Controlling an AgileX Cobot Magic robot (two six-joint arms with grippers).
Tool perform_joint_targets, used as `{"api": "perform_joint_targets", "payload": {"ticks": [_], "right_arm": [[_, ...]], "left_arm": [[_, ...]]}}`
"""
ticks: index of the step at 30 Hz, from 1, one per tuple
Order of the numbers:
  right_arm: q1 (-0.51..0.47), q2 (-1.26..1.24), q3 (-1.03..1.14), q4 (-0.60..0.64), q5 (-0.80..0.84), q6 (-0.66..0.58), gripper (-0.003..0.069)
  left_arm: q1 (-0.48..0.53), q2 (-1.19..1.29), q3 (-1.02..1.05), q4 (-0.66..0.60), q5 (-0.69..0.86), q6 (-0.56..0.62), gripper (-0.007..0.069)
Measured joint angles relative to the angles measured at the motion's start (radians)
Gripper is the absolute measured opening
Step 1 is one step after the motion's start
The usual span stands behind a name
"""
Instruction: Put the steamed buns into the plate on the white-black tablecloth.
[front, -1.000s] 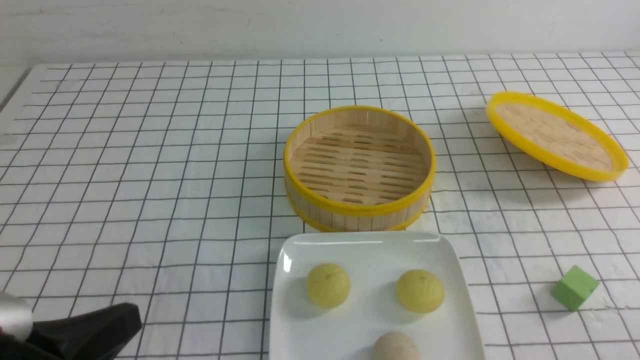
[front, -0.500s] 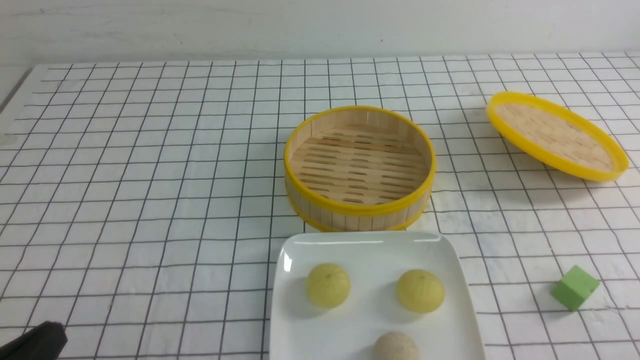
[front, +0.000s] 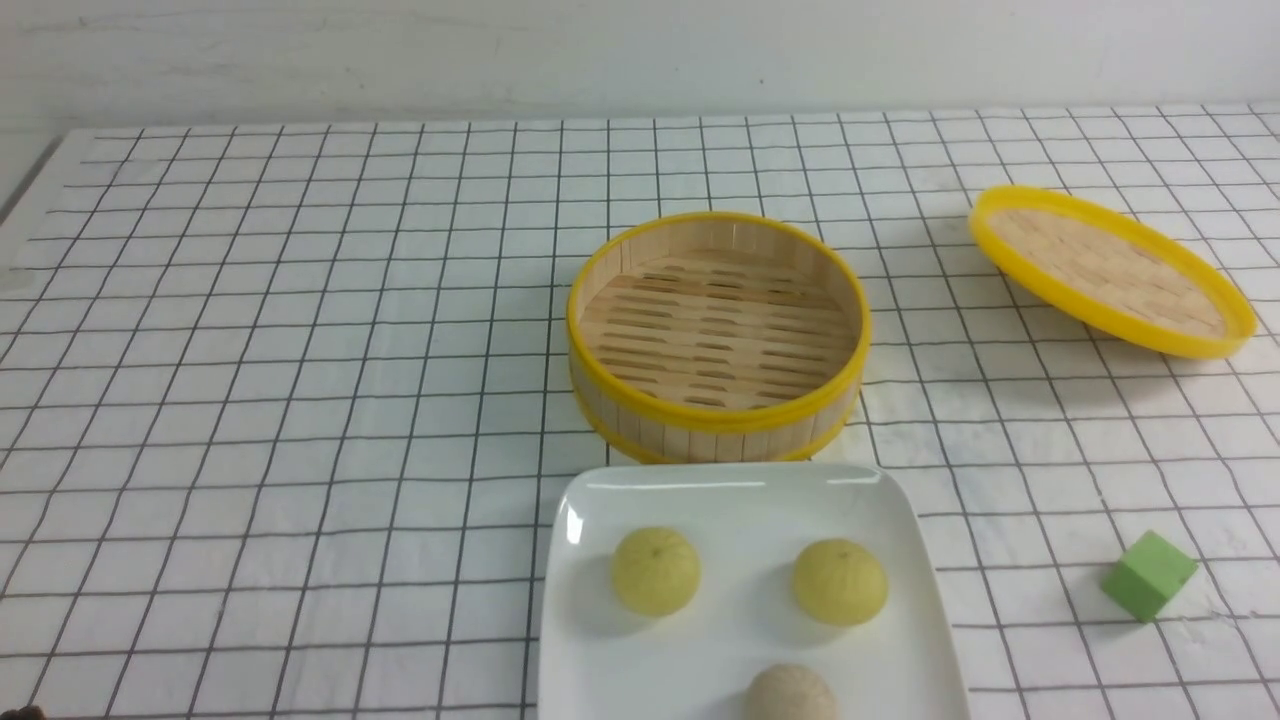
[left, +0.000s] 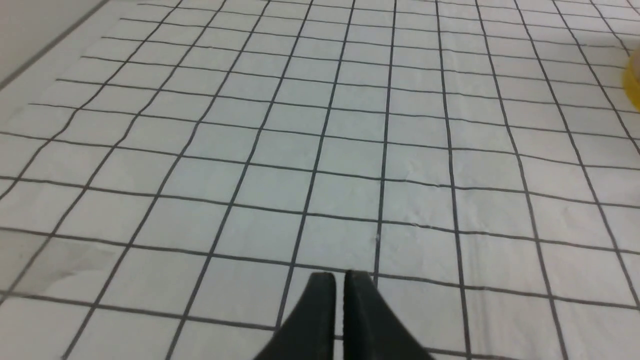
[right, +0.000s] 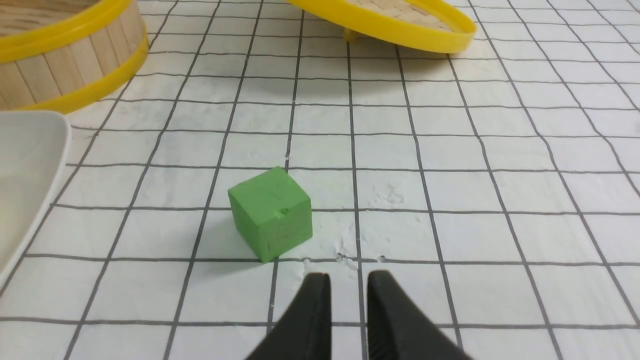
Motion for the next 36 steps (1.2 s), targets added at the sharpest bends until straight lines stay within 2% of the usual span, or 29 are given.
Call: {"api": "perform_joint_targets", "payload": {"ticks": [13,19,36], "right_arm": [[0.000,0.000,0.000,0.000,0.000,0.000,0.0152],[0.000,0.000,0.000,0.000,0.000,0.001,0.0159],[0.000,0.000,0.000,0.000,-0.001,0.001,0.0177]], "left_arm": [[-0.004,0.000,0.000,0.000,0.000,0.000,0.0063],[0.055,0.000,0.000,-0.001,0.000,0.000,0.0071],[0.058,0.000,0.000,-0.003,0.000,0.000,0.0079]]}}
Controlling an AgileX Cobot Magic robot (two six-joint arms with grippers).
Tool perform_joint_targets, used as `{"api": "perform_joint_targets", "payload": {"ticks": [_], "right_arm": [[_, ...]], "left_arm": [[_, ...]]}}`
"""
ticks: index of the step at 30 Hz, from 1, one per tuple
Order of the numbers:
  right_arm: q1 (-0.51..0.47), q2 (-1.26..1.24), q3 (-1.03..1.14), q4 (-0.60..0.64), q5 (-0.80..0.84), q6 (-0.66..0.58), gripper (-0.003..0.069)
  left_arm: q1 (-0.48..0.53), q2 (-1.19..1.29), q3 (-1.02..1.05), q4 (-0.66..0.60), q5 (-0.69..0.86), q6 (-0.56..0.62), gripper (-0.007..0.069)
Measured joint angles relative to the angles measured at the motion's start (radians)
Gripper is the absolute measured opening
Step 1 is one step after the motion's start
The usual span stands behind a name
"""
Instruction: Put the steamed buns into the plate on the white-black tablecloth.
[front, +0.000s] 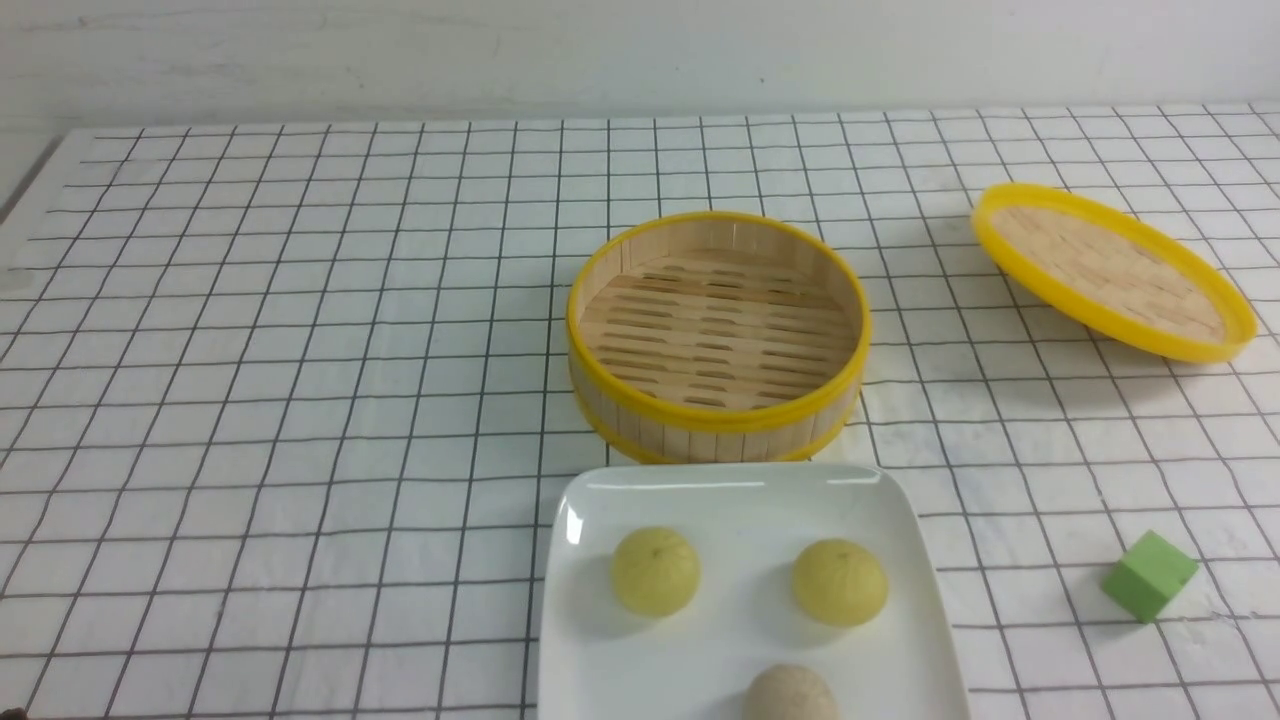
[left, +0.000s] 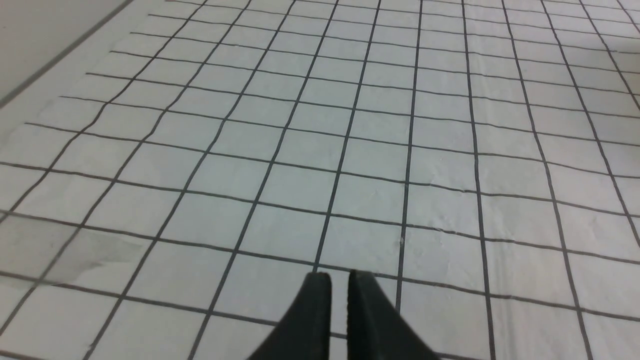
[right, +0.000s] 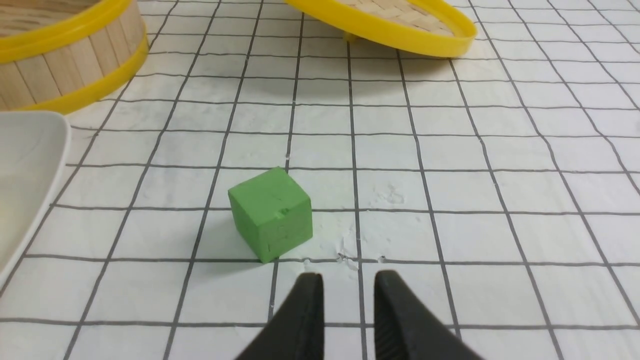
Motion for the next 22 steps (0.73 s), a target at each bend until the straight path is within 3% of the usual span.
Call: {"api": "perform_joint_targets", "payload": {"ticks": [22], "right_arm": [[0.000,0.000,0.000,0.000,0.000,0.000,0.0201]], "left_arm": [[0.000,0.000,0.000,0.000,0.000,0.000,0.0081]]}}
